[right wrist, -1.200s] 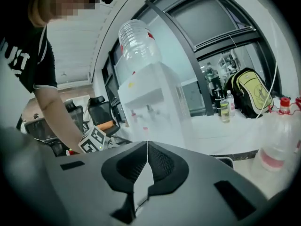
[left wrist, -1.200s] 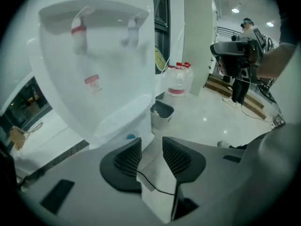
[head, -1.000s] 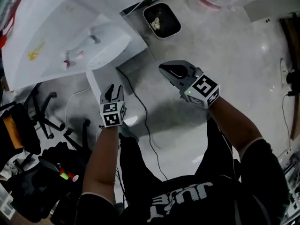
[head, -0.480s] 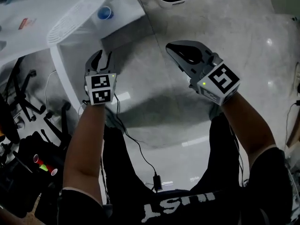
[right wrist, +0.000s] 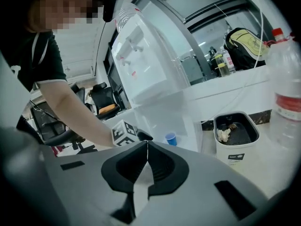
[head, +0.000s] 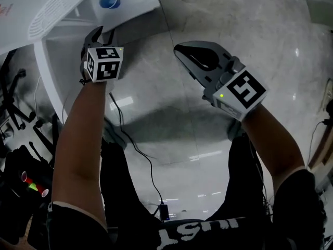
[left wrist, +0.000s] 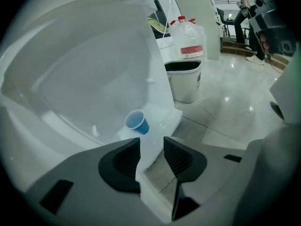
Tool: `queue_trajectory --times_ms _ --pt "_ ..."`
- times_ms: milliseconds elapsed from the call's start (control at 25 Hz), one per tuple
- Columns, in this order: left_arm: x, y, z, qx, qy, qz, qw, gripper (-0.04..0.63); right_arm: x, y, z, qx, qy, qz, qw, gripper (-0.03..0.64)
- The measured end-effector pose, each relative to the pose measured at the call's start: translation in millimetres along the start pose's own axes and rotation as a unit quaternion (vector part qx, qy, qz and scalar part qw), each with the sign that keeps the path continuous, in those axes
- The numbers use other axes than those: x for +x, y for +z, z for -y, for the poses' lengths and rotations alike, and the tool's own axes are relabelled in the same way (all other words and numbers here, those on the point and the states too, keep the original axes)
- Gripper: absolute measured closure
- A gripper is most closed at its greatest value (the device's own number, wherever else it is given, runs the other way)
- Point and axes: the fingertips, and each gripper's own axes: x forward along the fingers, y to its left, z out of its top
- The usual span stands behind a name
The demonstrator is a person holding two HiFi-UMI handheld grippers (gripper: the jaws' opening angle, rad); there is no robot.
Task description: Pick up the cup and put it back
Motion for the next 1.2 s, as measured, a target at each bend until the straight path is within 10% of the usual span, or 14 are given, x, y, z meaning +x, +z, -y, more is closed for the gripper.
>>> queue_trajectory --times_ms 1080,1200 --pt "117 22 -28 0.206 0.005 -0.096 0.9738 0.437 -9 -9 67 0.042 -0.022 0.002 0.999 0.583" --pt "117 23 -30 0.22 0.006 -0.099 0.9704 0.571 -10 -10 67 0.045 -0.025 0.004 0.999 0.583"
